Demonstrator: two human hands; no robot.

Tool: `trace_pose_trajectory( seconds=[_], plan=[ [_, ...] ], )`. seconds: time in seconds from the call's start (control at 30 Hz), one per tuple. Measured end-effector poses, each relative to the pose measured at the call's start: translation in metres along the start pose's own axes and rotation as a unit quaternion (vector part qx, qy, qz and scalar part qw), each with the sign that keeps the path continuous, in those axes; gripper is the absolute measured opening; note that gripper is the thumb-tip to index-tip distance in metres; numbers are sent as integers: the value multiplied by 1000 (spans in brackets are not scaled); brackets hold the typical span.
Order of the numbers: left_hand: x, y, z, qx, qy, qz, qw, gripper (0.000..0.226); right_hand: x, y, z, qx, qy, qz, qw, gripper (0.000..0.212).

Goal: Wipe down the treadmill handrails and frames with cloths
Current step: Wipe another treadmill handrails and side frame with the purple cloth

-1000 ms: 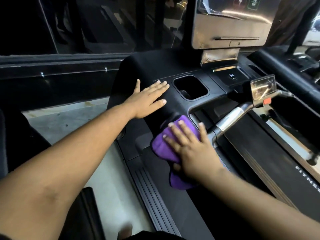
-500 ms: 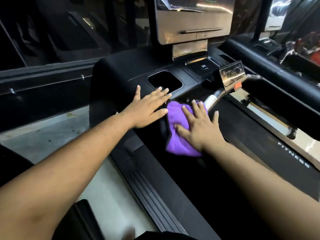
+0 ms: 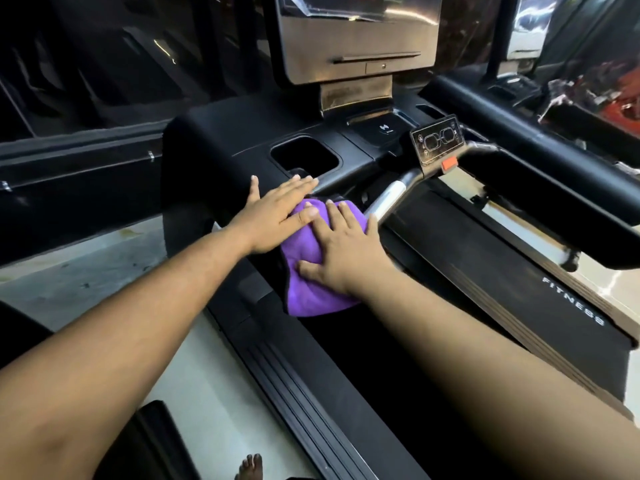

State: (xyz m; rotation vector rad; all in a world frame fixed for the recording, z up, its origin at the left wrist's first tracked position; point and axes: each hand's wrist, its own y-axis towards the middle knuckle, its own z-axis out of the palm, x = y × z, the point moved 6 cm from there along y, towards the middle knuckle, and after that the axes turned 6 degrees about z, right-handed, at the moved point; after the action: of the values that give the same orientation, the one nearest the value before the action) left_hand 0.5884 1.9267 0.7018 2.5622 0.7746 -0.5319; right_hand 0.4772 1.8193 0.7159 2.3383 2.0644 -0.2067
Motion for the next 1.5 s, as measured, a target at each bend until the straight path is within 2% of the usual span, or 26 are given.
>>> trace_pose_trajectory(
  seconds=[0.07, 0.13, 0.23, 0.3, 0.4, 0.47, 0.6, 0.67, 0.77, 0.87, 0.93, 1.07, 1.13, 1.23, 1.4, 1.5],
  plan=[
    [0, 0, -1, -17, -12, -8, 1000, 75, 13, 1, -1, -23, -36, -24, 999, 100],
    [0, -1, 1, -16, -7, -9, 1000, 71, 15, -22, 5, -30, -75, -86, 993, 98],
    [-1, -11, 4, -22, 12, -17, 1000, 69, -2, -72, 21, -33, -100, -199, 974, 96],
    [-10, -17, 6, -24, 31, -19, 999, 67, -19, -88, 23, -27, -88, -227, 970, 95],
    [-27, -28, 6, -22, 62, -41, 997, 62, -20, -67, 13, 15, -69, -185, 980, 97],
    [-38, -35, 6, -24, 73, -67, 995, 62, -9, -58, 7, 1, -65, -149, 987, 97],
    [-65, -64, 17, -50, 88, -119, 988, 60, -24, -116, 24, -38, -108, -210, 971, 95],
    [-77, -76, 26, -50, 85, -122, 988, 60, -51, -149, 35, -38, -85, -224, 970, 96],
    [-109, -90, 48, -33, 102, -122, 987, 62, -90, -172, 36, -8, -1, -183, 983, 97],
    [-139, -87, 61, -32, 90, -115, 989, 61, -85, -162, 27, 19, 47, -135, 990, 101],
    [-155, -79, 67, -44, 65, -120, 990, 60, -75, -163, 25, 13, 34, -113, 993, 100],
    [-172, -78, 81, -49, 36, -115, 992, 65, -88, -197, 42, -33, -8, -152, 988, 95],
    [-178, -82, 89, -52, 12, -100, 994, 76, -110, -210, 46, -26, 36, -153, 987, 95],
    [-185, -88, 97, -65, 6, -79, 995, 85, -132, -216, 46, 3, 136, -110, 985, 94],
    [-202, -88, 91, -57, 26, -71, 996, 88, -144, -220, 37, -1, 223, -57, 973, 99],
    [-225, -75, 92, -27, 6, -71, 997, 82, -179, -236, 24, -29, 293, -30, 955, 106]
  ],
)
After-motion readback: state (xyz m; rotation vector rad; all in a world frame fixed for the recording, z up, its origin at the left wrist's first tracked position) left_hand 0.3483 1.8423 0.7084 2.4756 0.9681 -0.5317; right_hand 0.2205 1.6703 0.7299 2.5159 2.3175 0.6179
